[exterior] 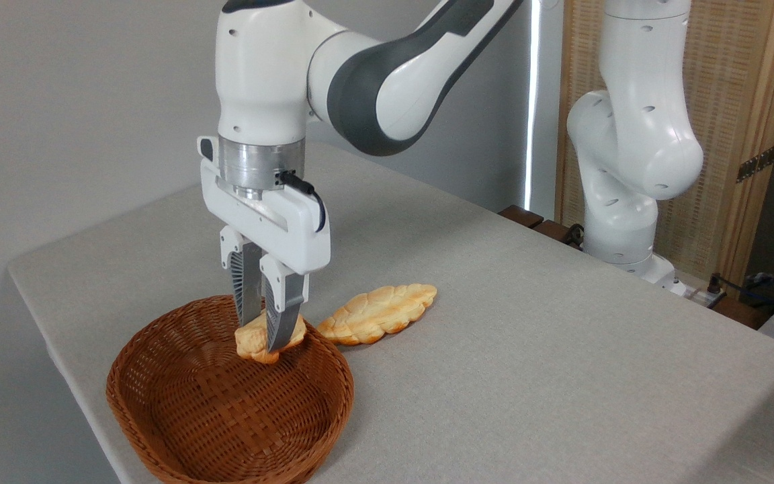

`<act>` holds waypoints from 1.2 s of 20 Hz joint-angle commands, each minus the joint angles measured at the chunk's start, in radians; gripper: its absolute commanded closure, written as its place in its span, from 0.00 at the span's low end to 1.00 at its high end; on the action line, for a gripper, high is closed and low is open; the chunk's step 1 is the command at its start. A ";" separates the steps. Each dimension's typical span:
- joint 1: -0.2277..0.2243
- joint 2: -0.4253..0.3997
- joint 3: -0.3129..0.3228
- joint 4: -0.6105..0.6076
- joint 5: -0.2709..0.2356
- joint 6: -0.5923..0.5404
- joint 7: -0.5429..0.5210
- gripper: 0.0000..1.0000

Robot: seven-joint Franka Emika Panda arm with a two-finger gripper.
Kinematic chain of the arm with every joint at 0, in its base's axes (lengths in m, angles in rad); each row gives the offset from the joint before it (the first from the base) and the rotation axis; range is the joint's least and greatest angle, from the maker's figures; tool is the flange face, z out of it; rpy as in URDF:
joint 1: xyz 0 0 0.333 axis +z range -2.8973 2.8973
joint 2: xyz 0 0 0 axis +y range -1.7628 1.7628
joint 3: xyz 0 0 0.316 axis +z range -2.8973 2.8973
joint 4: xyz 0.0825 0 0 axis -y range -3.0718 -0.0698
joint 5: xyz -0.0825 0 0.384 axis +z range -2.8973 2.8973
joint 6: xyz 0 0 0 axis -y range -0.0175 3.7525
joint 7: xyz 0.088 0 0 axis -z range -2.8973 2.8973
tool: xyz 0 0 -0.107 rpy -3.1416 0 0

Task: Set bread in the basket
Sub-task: 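Carry the bread roll over the wicker basket and lower it inside, then open the gripper to release the roll into the basket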

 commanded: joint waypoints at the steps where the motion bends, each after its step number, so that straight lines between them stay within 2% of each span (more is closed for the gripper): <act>1: -0.007 0.011 0.005 0.011 0.018 0.013 -0.003 0.00; 20: -0.006 -0.003 0.013 0.012 0.011 0.010 -0.018 0.00; 24: -0.006 -0.041 0.039 0.012 0.009 -0.046 -0.018 0.00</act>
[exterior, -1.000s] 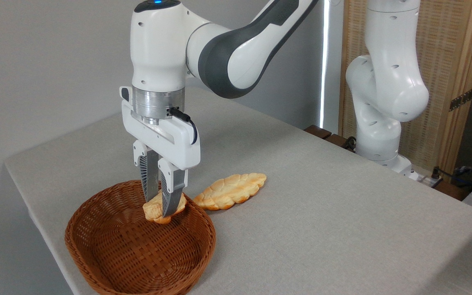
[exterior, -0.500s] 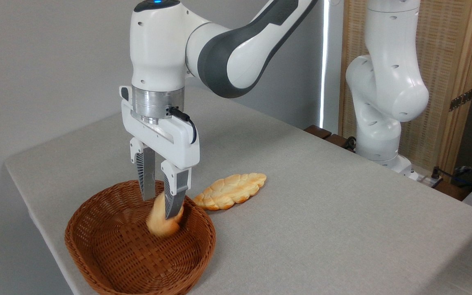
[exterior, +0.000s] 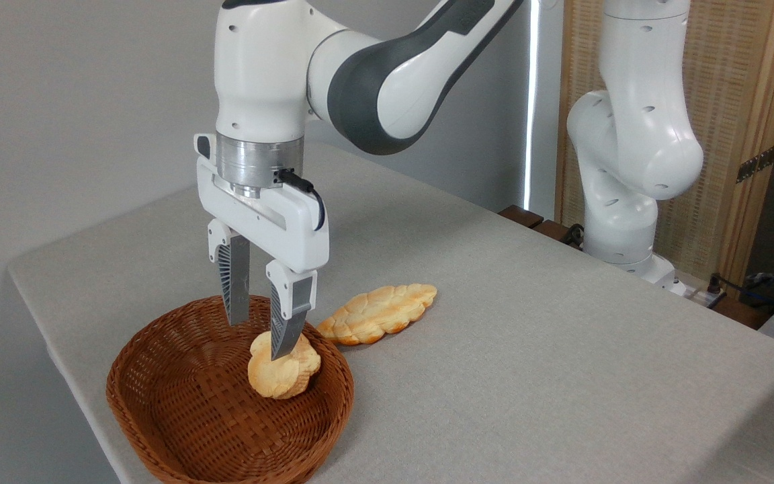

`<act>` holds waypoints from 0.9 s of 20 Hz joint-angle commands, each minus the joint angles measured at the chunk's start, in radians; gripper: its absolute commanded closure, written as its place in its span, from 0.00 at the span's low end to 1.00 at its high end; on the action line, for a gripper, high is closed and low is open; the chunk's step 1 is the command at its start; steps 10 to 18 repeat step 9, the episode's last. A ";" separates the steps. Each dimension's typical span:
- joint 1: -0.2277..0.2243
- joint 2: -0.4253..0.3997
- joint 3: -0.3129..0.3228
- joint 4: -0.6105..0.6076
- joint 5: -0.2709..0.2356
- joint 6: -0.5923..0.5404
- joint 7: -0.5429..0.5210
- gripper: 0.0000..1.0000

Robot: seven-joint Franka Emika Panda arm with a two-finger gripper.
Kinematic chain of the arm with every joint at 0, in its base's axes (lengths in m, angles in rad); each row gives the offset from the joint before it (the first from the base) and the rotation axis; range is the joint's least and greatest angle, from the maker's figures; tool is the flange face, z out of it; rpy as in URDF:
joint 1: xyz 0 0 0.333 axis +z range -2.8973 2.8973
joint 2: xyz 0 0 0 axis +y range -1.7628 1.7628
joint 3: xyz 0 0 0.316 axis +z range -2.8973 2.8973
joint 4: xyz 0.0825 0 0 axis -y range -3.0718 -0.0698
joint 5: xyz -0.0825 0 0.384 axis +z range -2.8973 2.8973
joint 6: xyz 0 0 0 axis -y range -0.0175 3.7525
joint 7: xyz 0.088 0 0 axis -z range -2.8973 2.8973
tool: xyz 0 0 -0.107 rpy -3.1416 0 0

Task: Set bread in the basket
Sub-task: 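Open the gripper to release the roll into the basket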

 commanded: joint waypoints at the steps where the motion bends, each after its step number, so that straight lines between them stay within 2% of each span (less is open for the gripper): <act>1: -0.007 -0.042 0.030 0.001 0.009 -0.074 -0.016 0.00; 7: -0.005 -0.091 0.034 0.001 0.018 -0.232 -0.005 0.00; 18: -0.004 -0.096 0.039 0.001 0.018 -0.251 -0.002 0.00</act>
